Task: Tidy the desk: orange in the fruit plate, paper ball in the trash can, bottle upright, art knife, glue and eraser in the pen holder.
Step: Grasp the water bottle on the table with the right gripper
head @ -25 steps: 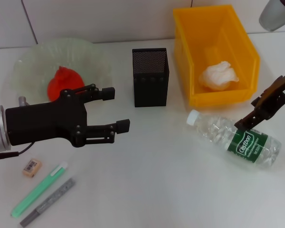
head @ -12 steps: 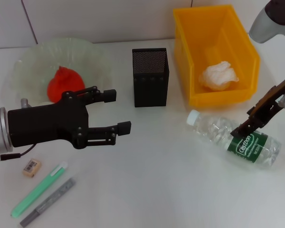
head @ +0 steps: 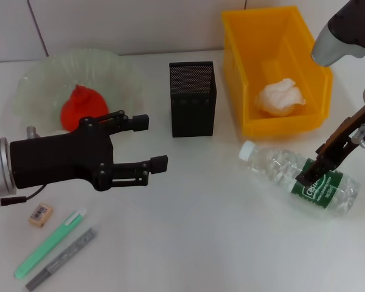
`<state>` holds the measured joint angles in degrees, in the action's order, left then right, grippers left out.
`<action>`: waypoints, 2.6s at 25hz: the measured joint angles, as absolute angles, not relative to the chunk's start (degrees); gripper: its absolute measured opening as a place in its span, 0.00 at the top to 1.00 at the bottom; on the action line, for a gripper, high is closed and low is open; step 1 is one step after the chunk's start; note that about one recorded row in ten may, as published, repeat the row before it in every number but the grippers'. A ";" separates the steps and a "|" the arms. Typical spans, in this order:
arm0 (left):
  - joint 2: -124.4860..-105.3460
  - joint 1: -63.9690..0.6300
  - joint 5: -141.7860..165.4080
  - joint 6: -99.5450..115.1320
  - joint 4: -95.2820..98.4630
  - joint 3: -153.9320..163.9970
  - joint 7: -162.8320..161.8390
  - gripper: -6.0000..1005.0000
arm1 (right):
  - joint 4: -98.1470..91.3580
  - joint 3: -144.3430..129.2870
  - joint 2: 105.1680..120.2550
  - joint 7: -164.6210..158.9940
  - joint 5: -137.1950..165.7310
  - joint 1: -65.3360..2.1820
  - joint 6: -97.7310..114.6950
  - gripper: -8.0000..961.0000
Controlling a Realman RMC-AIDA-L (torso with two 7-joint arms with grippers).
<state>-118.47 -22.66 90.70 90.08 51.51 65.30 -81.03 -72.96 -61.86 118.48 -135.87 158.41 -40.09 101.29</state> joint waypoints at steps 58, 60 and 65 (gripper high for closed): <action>-118.48 -22.74 90.70 89.55 51.50 65.30 -80.94 0.15 | -63.76 -62.28 118.92 -136.06 160.84 -42.21 97.66 0.15; -118.47 -22.63 90.70 89.56 51.50 65.30 -80.94 0.15 | -63.69 -62.90 118.92 -136.26 160.90 -42.33 97.58 0.15; -118.47 -22.54 90.70 89.56 51.50 65.37 -80.94 0.15 | -62.81 -64.51 118.92 -136.78 161.86 -43.46 97.58 0.15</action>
